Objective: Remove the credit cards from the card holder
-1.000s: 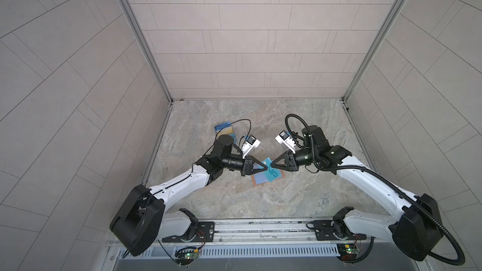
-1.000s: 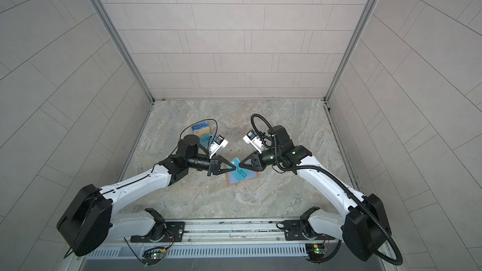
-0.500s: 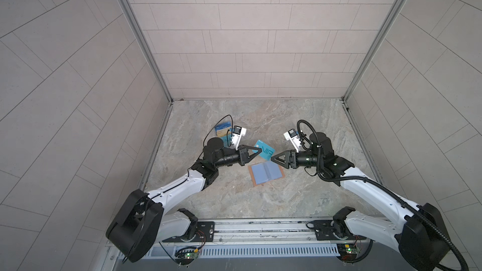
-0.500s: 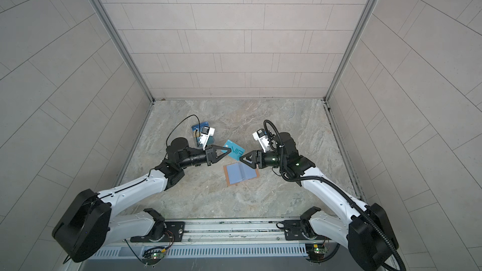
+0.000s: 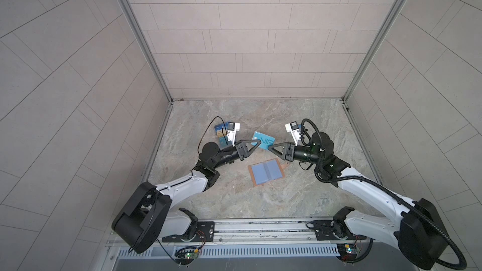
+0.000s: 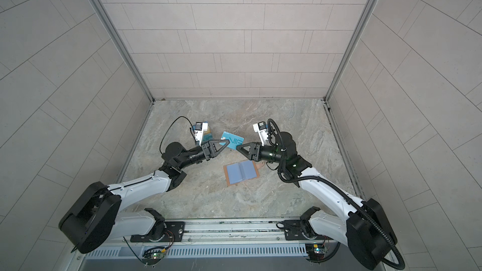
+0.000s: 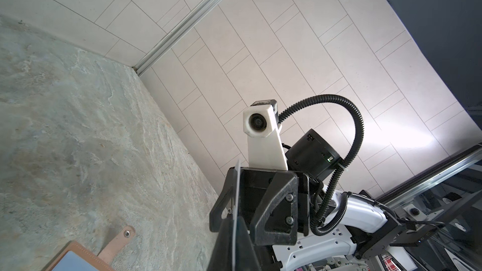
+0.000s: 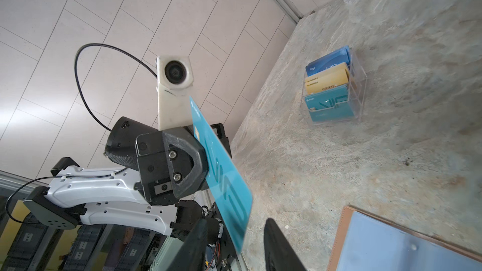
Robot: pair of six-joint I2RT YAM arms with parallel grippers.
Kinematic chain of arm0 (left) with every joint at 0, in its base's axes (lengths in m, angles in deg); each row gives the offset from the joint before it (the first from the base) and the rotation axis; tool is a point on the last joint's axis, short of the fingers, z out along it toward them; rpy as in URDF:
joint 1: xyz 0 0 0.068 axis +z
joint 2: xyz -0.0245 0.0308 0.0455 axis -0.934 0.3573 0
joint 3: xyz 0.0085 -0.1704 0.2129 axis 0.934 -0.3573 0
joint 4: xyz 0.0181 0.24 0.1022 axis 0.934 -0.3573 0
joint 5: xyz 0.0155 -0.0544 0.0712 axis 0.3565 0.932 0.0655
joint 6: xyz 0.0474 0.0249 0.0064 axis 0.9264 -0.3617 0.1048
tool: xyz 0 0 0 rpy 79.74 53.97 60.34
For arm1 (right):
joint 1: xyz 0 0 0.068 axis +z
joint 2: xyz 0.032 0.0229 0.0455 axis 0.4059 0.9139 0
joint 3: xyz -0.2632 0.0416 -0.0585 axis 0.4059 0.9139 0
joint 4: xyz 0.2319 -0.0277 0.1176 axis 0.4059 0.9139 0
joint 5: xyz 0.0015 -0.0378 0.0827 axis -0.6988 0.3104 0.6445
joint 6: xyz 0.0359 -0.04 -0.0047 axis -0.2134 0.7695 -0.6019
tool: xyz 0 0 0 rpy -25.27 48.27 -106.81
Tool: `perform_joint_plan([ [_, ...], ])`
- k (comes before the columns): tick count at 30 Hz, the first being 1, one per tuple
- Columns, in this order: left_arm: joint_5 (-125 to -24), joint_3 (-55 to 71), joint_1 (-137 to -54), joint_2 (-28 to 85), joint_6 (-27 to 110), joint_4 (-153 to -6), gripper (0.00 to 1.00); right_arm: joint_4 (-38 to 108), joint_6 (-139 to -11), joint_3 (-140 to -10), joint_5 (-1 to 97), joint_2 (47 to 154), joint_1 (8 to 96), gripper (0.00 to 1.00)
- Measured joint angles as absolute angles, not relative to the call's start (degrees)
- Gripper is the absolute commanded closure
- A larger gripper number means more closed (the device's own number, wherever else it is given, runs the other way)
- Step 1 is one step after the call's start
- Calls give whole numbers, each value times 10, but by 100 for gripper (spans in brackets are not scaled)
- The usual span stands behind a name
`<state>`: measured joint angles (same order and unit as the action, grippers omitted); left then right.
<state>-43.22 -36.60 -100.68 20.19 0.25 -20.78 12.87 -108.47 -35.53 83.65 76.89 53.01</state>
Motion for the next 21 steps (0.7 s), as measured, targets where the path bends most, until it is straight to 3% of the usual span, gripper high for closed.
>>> perform_joint_plan([
  [5,-434,-366,-1007,202,-8,-190,100,96,-1102,-357,835,786,536,81],
  [10,-438,-367,-1004,203,-9,-188,92,85,-1110,-364,837,788,538,96],
  [15,-430,-368,-1003,203,-6,-198,60,100,-1097,-368,837,782,540,100],
  [21,-409,-366,-993,150,70,-321,43,259,-995,-420,837,762,540,100],
])
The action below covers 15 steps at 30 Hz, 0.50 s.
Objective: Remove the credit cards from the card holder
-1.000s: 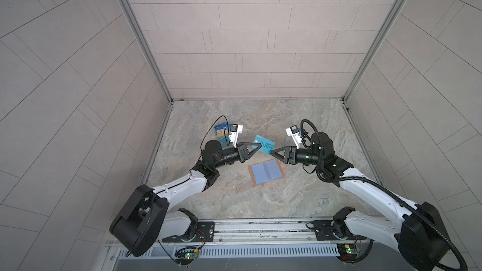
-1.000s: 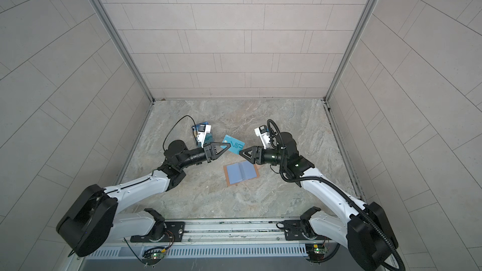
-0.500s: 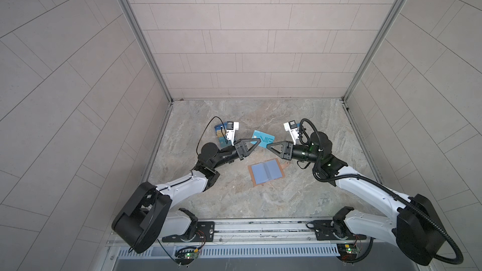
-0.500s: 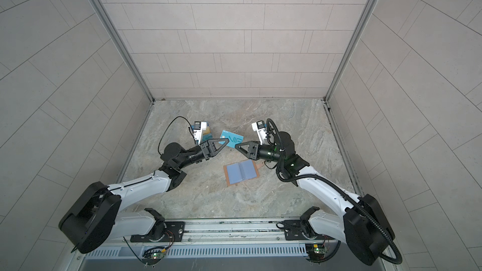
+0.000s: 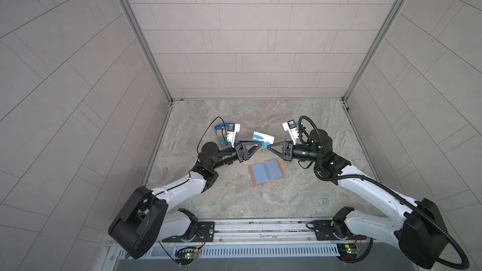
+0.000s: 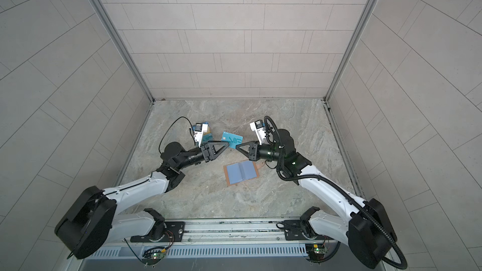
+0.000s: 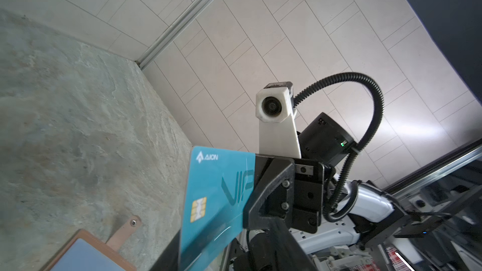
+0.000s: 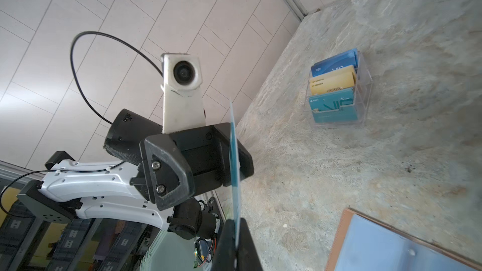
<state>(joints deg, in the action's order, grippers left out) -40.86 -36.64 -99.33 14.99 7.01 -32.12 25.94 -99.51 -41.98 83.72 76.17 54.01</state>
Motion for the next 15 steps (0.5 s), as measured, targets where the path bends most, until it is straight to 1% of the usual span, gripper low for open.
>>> perform_joint_plan([
  [2,-402,-351,-988,117,126,-411,43,315,-953,-444,849,760,540,100],
  [5,-381,-291,-982,85,230,-570,44,402,-886,-477,869,760,543,100],
  [9,-359,-199,-970,78,370,-772,47,505,-803,-514,895,768,557,100],
  [13,-338,-164,-966,80,465,-905,49,565,-748,-529,912,782,567,100],
  [15,-318,-164,-966,82,495,-950,52,587,-728,-533,919,792,569,100],
])
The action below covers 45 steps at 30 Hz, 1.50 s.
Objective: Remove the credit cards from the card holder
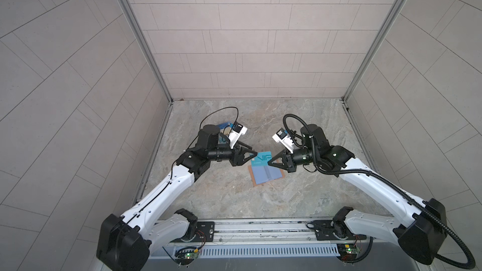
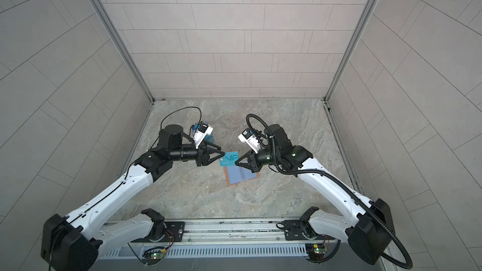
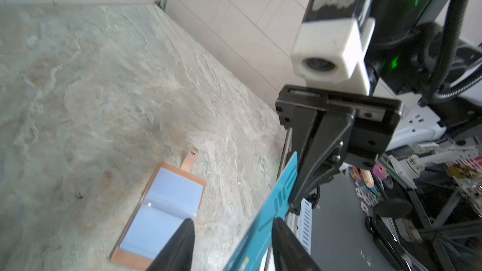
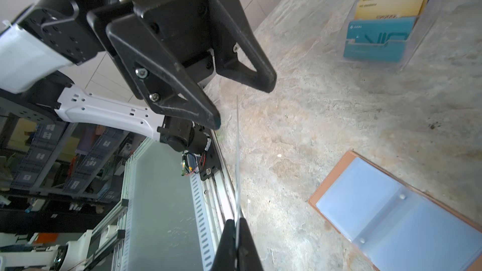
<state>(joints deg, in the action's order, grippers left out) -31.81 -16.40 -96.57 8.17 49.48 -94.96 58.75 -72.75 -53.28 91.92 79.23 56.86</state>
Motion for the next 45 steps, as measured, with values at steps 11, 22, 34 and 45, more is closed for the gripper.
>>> perform_joint_plan([
  [11,-247,-162,-980,116,553,-1031,64,641,-659,-551,948,824,578,100],
  [22,-222,-160,-992,113,565,-1046,83,653,-634,-558,967,856,584,100],
  [34,-281,-110,-991,120,596,-1101,100,667,-639,-567,892,858,585,55],
  [45,-532,-19,-904,189,794,-1173,100,671,-689,-565,639,860,584,41],
])
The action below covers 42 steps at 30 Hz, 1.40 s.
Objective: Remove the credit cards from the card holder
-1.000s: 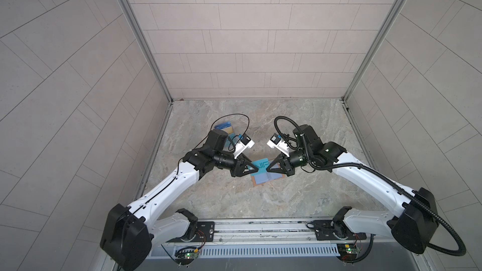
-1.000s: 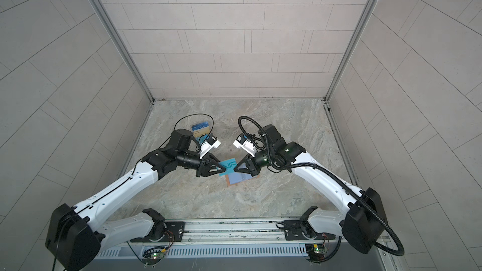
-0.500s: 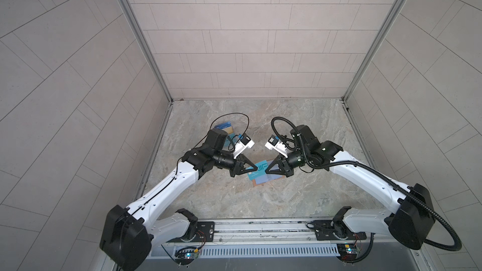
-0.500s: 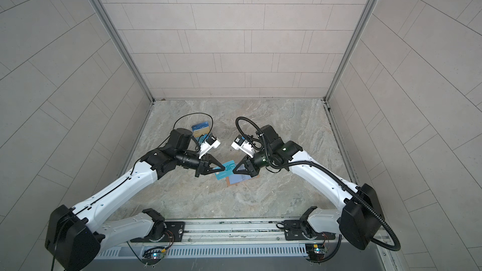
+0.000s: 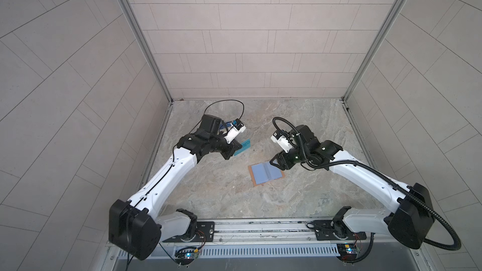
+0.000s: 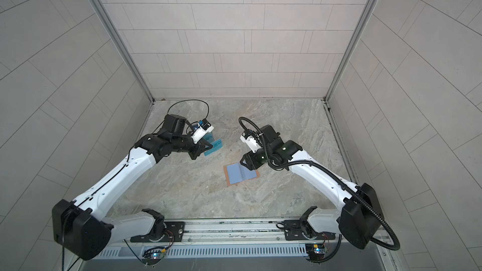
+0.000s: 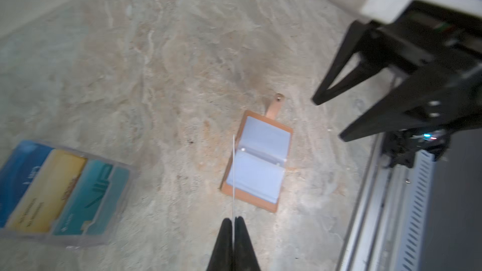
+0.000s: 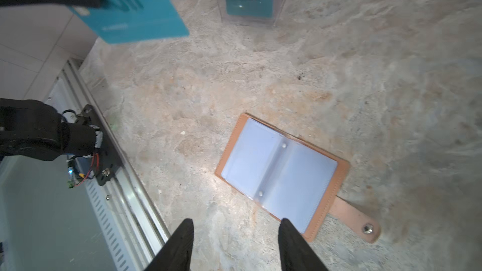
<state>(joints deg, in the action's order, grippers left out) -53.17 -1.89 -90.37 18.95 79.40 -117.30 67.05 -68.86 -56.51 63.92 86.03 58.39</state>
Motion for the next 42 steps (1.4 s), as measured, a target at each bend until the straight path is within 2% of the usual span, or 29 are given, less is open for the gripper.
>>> perform_joint_plan([
  [8,-617,28,-873,330,929,-1152,100,675,-694,-552,579,847,584,32],
  [15,-636,105,-830,433,1006,-1149,100,685,-700,-505,537,788,583,29],
  [24,-635,127,-803,467,1046,-1161,100,681,-711,-483,494,741,580,27],
  [35,-613,138,-801,517,1051,-1177,100,675,-713,-483,480,741,577,27],
  [42,-609,153,-796,536,1042,-1179,89,674,-715,-483,476,740,576,27],
])
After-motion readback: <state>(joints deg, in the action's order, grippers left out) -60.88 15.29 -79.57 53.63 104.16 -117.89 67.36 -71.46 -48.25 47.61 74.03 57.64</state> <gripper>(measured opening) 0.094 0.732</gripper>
